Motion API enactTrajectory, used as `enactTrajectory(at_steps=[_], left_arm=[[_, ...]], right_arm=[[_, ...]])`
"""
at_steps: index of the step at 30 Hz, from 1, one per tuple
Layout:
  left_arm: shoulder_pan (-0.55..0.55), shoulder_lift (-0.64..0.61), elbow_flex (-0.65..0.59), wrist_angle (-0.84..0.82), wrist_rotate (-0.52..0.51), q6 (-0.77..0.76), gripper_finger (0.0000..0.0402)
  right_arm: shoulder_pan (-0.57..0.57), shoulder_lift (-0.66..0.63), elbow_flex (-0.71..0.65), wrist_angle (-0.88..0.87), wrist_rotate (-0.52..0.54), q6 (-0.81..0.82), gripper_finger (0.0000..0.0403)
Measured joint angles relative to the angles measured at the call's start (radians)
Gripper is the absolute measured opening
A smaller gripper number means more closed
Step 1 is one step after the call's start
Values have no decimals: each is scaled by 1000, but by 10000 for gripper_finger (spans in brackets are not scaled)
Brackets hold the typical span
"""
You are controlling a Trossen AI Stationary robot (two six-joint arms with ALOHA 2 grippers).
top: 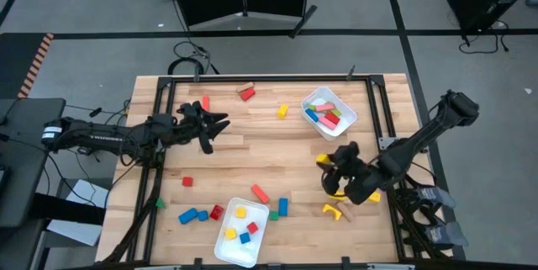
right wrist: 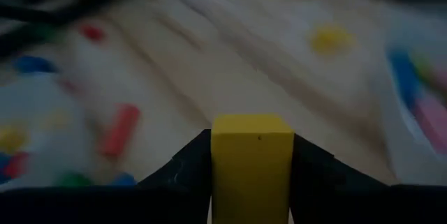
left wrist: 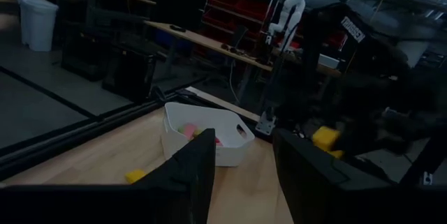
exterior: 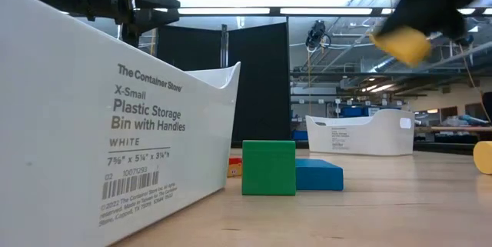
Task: Sort blocks by size
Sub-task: Put the yellow rectangle block into the top white bin
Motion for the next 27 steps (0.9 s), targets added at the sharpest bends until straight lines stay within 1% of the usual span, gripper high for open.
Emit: enactTrajectory(at_steps=[2, 4, 6, 8, 15, 22, 27], left_arm=[[13, 0, 0, 1, -1, -7, 152], [29, 0, 0, 2, -2, -17, 152], [45, 0, 0, 2, -2, -30, 152], [55, 0, 0, 2, -3, -33, 152], [60, 0, 0, -4, -3, -54, 152], [60, 0, 0, 5, -3, -82, 152], [59, 0, 0, 7, -3, -110, 152]], right_arm=[[-13, -20, 0, 154, 4, -238, 143], [-32, -35, 1, 291, -31, -436, 143], [-57, -45, 1, 383, -82, -577, 143], [-86, -52, 1, 440, -133, -672, 143], [-210, -55, 1, 553, -367, -883, 143], [-314, -54, 0, 645, -539, -1074, 143], [-374, -54, -62, 832, -653, -1159, 143]])
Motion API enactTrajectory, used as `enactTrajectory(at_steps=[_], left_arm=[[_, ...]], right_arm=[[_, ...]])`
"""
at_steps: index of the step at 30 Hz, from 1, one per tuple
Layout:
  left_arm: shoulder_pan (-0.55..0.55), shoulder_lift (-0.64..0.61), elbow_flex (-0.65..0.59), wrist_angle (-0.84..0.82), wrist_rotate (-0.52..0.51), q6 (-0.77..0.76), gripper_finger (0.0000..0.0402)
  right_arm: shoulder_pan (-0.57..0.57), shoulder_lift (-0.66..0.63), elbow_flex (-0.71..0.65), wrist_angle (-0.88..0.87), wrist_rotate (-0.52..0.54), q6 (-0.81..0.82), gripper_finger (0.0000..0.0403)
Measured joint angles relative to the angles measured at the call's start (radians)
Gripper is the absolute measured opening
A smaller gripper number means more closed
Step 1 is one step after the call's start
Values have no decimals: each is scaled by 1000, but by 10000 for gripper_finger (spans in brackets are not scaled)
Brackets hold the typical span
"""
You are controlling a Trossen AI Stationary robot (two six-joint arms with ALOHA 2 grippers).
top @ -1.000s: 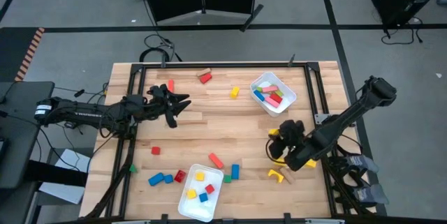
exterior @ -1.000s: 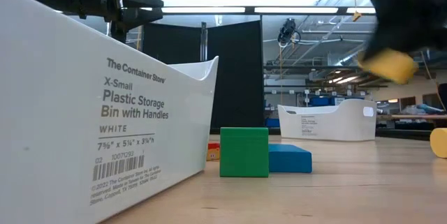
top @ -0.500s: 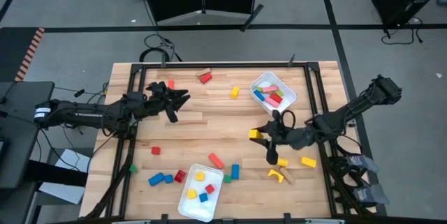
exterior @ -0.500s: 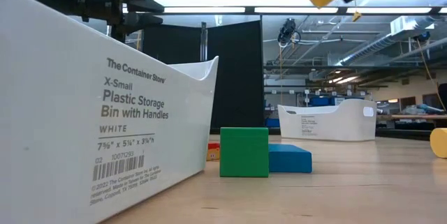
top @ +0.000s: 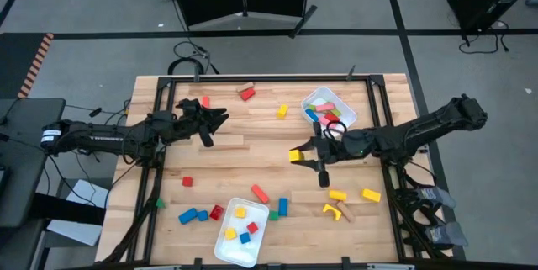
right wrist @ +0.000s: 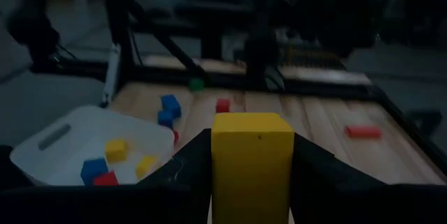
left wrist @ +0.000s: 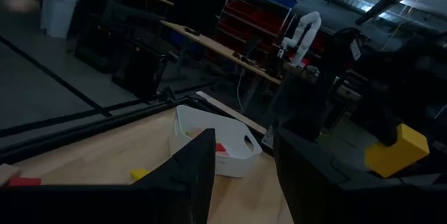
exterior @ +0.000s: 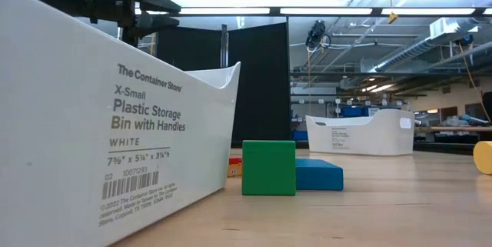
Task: Sort blocks by size
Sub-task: Put the yellow rectangle block into the top white bin
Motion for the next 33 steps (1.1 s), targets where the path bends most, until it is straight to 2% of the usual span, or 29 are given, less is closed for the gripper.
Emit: enactTrajectory(at_steps=[4, 14, 18, 24, 30, 33], left_arm=[[0, 0, 0, -1, 0, 5, 152], [0, 0, 0, 1, 0, 60, 152], [1, 0, 0, 8, 0, 133, 152], [7, 0, 0, 25, -3, 146, 152], [96, 0, 0, -30, -36, 2, 152], [140, 0, 0, -80, -36, -23, 152]], right_arm=[[-75, 0, -102, 191, -88, 1, 143], [-237, -3, -321, 637, -96, 86, 143], [-276, -29, -341, 656, -98, 88, 143], [-331, -59, -342, 659, -98, 83, 143], [-375, -60, -342, 659, -97, 85, 143], [-388, -60, -342, 659, -98, 87, 143]])
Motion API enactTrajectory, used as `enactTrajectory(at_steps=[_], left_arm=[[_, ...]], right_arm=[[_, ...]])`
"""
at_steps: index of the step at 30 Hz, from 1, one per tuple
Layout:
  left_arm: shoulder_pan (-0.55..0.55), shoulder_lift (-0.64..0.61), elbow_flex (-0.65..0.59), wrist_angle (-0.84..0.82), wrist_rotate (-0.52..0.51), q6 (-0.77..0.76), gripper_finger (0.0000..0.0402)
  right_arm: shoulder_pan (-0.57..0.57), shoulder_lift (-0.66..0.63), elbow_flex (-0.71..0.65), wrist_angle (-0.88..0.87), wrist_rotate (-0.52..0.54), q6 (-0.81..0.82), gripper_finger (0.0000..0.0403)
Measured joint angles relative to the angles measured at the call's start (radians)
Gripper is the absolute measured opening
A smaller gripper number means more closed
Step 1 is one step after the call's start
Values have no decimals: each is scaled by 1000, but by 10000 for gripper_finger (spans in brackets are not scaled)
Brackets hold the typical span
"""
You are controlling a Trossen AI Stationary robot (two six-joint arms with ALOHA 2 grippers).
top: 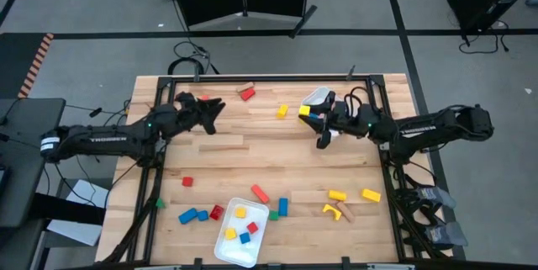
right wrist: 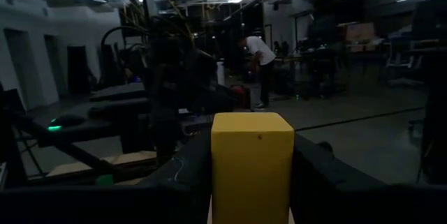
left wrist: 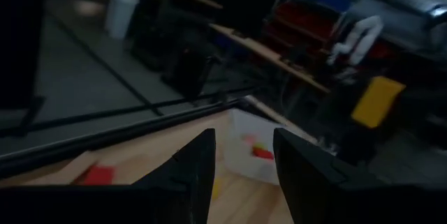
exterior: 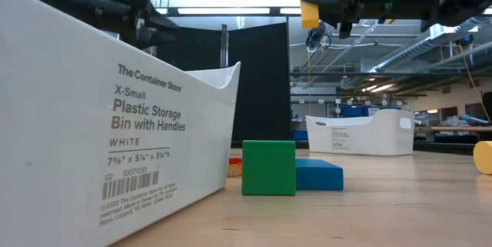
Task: Sort blocks by size
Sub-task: Put the yellow rectangle block into the top white bin
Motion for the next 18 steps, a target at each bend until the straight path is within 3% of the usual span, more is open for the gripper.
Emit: enactTrajectory(at_steps=[18], left_arm=[[54, 0, 0, -42, 58, 23, 152]], right_arm=[[-14, 0, 0, 0, 15, 25, 143]])
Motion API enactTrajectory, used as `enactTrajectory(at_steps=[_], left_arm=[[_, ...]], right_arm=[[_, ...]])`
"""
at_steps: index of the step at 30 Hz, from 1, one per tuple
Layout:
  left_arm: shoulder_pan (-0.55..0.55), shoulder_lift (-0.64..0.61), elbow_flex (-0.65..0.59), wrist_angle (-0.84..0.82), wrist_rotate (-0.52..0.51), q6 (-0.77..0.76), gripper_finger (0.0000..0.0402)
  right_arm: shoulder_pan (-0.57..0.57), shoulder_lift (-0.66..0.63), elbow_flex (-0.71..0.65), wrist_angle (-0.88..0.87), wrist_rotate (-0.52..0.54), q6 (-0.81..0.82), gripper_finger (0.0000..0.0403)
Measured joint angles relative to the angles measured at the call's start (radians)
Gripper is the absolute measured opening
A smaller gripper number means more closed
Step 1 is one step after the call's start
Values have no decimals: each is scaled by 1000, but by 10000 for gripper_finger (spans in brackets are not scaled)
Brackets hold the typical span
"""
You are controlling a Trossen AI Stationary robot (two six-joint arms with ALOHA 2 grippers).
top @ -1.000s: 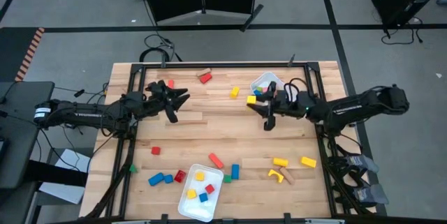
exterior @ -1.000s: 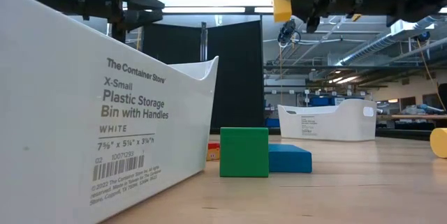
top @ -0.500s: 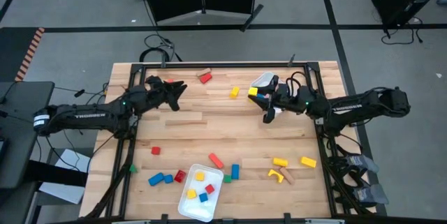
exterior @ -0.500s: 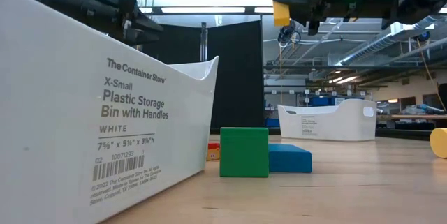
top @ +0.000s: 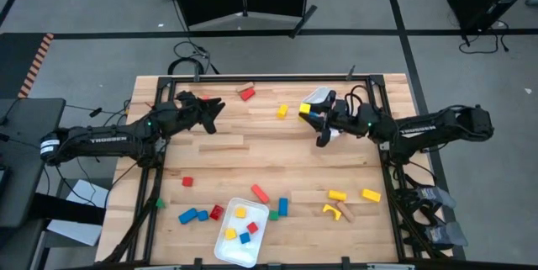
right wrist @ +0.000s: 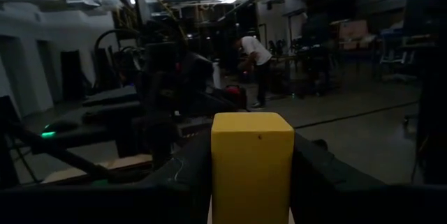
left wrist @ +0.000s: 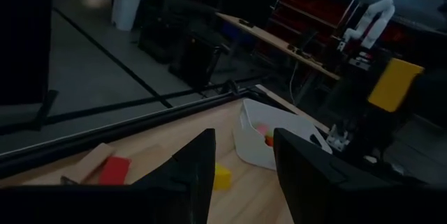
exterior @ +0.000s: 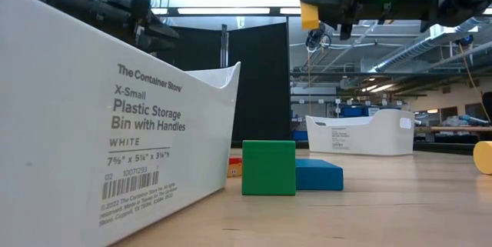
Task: Sort blocks by size
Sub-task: Put the yellow rectangle block into the top white bin
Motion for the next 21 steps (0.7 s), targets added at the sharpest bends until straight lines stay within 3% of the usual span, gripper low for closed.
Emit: enactTrajectory(at_steps=[8, 16, 21], left_arm=[[0, 0, 0, -4, 5, -1, 152], [0, 0, 0, -4, 5, -1, 152], [0, 0, 0, -11, 5, -1, 152]], right_arm=[[-25, 0, 0, 0, -33, 32, 143], [-24, 1, 0, 100, -307, 61, 143], [-30, 1, 0, 81, -288, 76, 143]])
